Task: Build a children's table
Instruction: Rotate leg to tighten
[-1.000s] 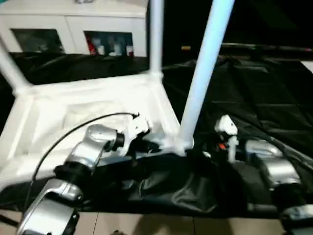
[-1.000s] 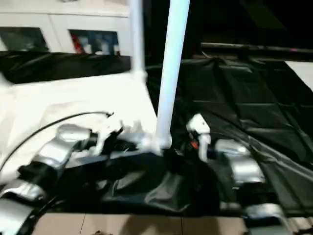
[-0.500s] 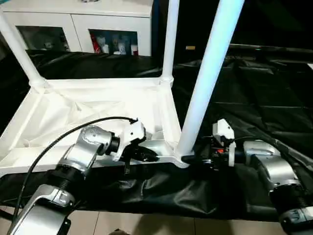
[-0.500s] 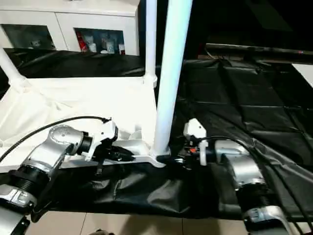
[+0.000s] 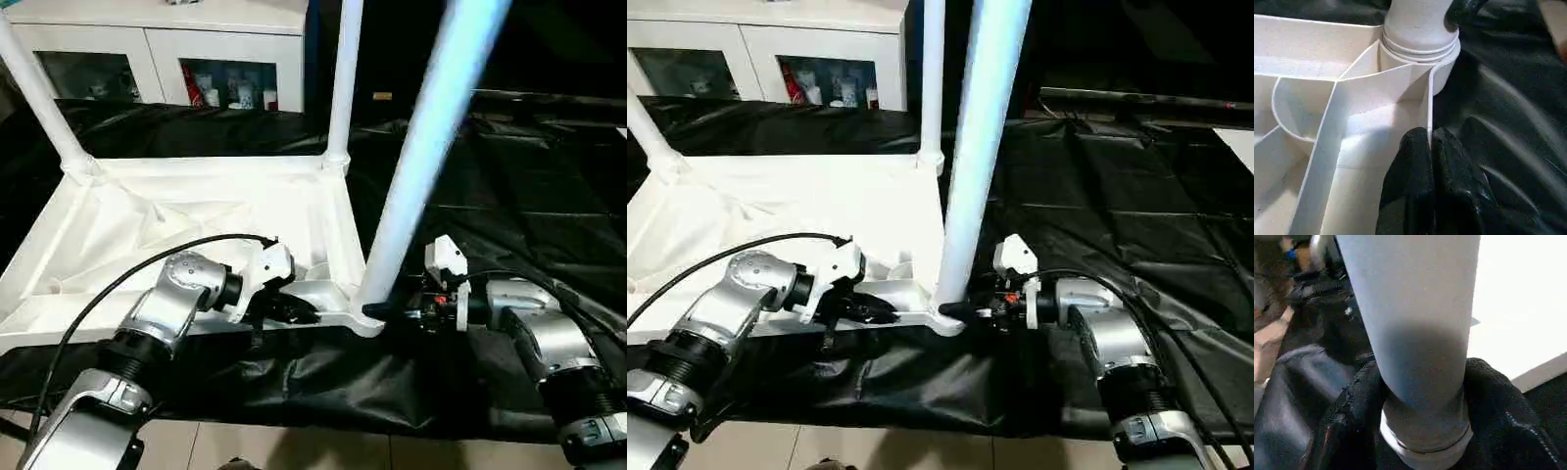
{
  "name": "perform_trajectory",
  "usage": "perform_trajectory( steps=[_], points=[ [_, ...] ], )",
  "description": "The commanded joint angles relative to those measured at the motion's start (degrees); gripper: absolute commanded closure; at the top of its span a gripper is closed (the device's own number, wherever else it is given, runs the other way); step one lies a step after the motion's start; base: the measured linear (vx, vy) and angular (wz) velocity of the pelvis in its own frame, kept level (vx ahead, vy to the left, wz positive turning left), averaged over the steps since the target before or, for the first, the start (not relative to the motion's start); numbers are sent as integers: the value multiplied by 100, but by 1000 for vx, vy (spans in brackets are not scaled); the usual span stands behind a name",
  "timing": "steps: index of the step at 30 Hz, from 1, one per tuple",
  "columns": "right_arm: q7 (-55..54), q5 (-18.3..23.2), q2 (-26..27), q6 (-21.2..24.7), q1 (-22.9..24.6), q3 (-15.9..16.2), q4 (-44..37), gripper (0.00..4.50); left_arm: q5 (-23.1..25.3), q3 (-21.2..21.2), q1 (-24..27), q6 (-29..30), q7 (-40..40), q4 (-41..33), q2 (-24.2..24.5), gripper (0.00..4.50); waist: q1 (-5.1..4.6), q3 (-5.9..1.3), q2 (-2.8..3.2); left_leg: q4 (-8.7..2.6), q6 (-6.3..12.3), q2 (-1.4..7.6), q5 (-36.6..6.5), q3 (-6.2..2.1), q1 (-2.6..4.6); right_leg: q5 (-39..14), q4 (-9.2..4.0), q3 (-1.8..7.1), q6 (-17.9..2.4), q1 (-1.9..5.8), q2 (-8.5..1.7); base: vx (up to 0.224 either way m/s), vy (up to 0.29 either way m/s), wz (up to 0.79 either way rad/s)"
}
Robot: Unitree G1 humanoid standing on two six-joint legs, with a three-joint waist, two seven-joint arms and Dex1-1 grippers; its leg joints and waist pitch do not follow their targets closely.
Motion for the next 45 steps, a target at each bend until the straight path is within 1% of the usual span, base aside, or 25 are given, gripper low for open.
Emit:
perform_trajectory(
  steps=[1,4,5,7,8,9,10,11,13,15,17,21,23,24,26,29,30,31,32,34,36,38,41,43,45],
  points=[
    [-514,-52,276,-2,121,50,114,237,137,112,-298,32,766,256,-286,450,-29,-345,-70,-340,220,178,-1263,-65,99,-1282,-449,165,-1228,224,-379,0,0,0],
    [-1591,-321,687,-66,196,-37,385,244,265,235,-579,116,1599,713,-617,450,-89,-307,-73,-378,14,153,-1601,-96,121,-2078,-533,167,-982,192,-394,0,0,0],
    [-1964,-347,870,15,199,-96,437,246,277,282,-673,144,1869,850,-757,450,-89,-307,-73,-378,14,153,-1601,-96,121,-2078,-533,167,-982,192,-394,0,0,0],
    [-2639,-395,1245,140,179,-177,525,248,313,333,-852,245,2370,1094,-1055,450,-115,-315,-82,-391,-58,142,-1702,-115,132,-2289,-558,172,-847,185,-397,0,0,0],
    [-2731,-417,1295,139,170,-174,542,249,315,336,-876,253,2432,1127,-1099,450,-115,-315,-82,-391,-58,142,-1702,-115,132,-2289,-558,172,-847,185,-397,0,0,0],
    [-3256,-583,1565,96,99,-145,663,249,334,349,-1003,278,2746,1306,-1335,450,-124,-325,-27,-395,-76,149,-1720,-122,143,-2168,-554,181,-859,180,-393,0,0,0],
    [-3356,-624,1627,83,70,-128,703,249,341,344,-1027,273,2797,1341,-1389,450,-143,-323,-44,-394,-78,138,-1723,-116,130,-2108,-556,181,-870,179,-379,0,0,0],
    [-3563,-711,1799,31,-21,-76,818,249,361,318,-1086,244,2895,1426,-1526,450,-154,-328,-3,-391,-94,128,-1741,-121,134,-2038,-547,185,-895,180,-382,0,0,0],
    [-3662,-807,2000,-162,-177,36,996,249,367,286,-1153,172,2928,1530,-1685,450,-203,-331,-35,-391,-78,114,-1814,-126,118,-2045,-564,178,-905,199,-382,0,0,0],
    [-3528,-822,2080,-312,-260,114,1039,249,358,256,-1185,99,2850,1563,-1747,450,-216,-339,-5,-388,1,126,-1795,-124,120,-1861,-561,186,-963,205,-379,0,0,0],
    [-3373,-747,2120,-307,-286,85,1008,195,368,250,-1213,21,2779,1608,-1760,450,-217,-338,-14,-390,52,125,-1765,-122,107,-1725,-549,186,-999,220,-371,0,0,0],
    [-2647,-510,1785,-44,-316,53,742,162,358,142,-1120,-187,2111,1455,-1455,450,-215,-343,-4,-396,109,136,-1772,-126,107,-1679,-543,185,-1043,232,-379,0,0,0],
    [-2482,-505,1659,-5,-330,55,711,152,356,126,-1086,-264,1938,1434,-1372,450,-212,-360,-17,-386,157,140,-1609,-121,90,-1398,-511,186,-1105,263,-384,0,0,0],
    [-2075,-413,1417,99,-338,51,618,143,332,104,-1007,-352,1645,1364,-1222,450,-215,-368,-35,-372,194,138,-1462,-110,80,-1139,-489,188,-1172,274,-379,0,0,0],
    [-1851,-372,1276,136,-341,59,575,143,300,80,-949,-398,1432,1297,-1134,450,-192,-391,-31,-340,347,138,-1166,-97,57,-617,-434,183,-1327,315,-380,0,0,0],
    [-882,-170,687,267,-296,144,346,143,172,-54,-700,-409,587,915,-771,450,-154,-391,-30,-326,433,151,-1018,-85,57,-331,-399,153,-1472,341,-369,0,0,0],
    [-552,-113,496,336,-278,164,262,143,139,-105,-614,-415,305,779,-638,450,-141,-377,-22,-318,476,162,-1041,-60,51,-310,-398,156,-1510,325,-356,0,0,0],
    [-318,-91,368,400,-267,167,206,143,116,-137,-554,-416,87,687,-548,450,-122,-380,14,-324,471,187,-1121,-65,76,-413,-404,146,-1542,310,-371,0,0,0],
    [25,-101,152,488,-242,212,124,169,77,-184,-450,-400,-236,532,-378,450,-119,-365,7,-332,433,197,-1228,-56,84,-572,-417,142,-1548,291,-371,0,0,0],
    [259,-145,-13,484,-211,280,82,176,52,-197,-378,-388,-410,442,-252,450,-71,-361,33,-340,350,222,-1354,-51,123,-798,-437,143,-1520,262,-380,0,0,0],
    [348,-164,-67,487,-203,299,76,181,51,-200,-354,-402,-468,416,-204,450,-36,-350,35,-352,276,235,-1436,-53,132,-928,-446,139,-1496,254,-384,0,0,0],
    [499,-174,-165,488,-199,342,85,211,41,-193,-304,-419,-559,358,-97,450,-26,-336,30,-384,104,230,-1647,-65,144,-1244,-458,130,-1411,243,-389,0,0,0],
    [606,-139,-218,544,-183,414,25,222,35,-196,-248,-396,-608,248,15,450,-30,-343,28,-394,56,237,-1639,-79,142,-1248,-449,134,-1363,251,-400,0,0,0],
    [628,-126,-182,603,-152,431,-40,230,29,-176,-225,-360,-584,193,39,450,-30,-354,0,-372,95,216,-1482,-67,124,-1100,-437,136,-1356,264,-398,0,0,0],
    [565,-115,-115,621,-118,431,-69,234,41,-136,-234,-340,-454,214,-4,450,-25,-361,-1,-360,130,210,-1364,-65,109,-1016,-429,133,-1351,270,-398,0,0,0]
  ],
)
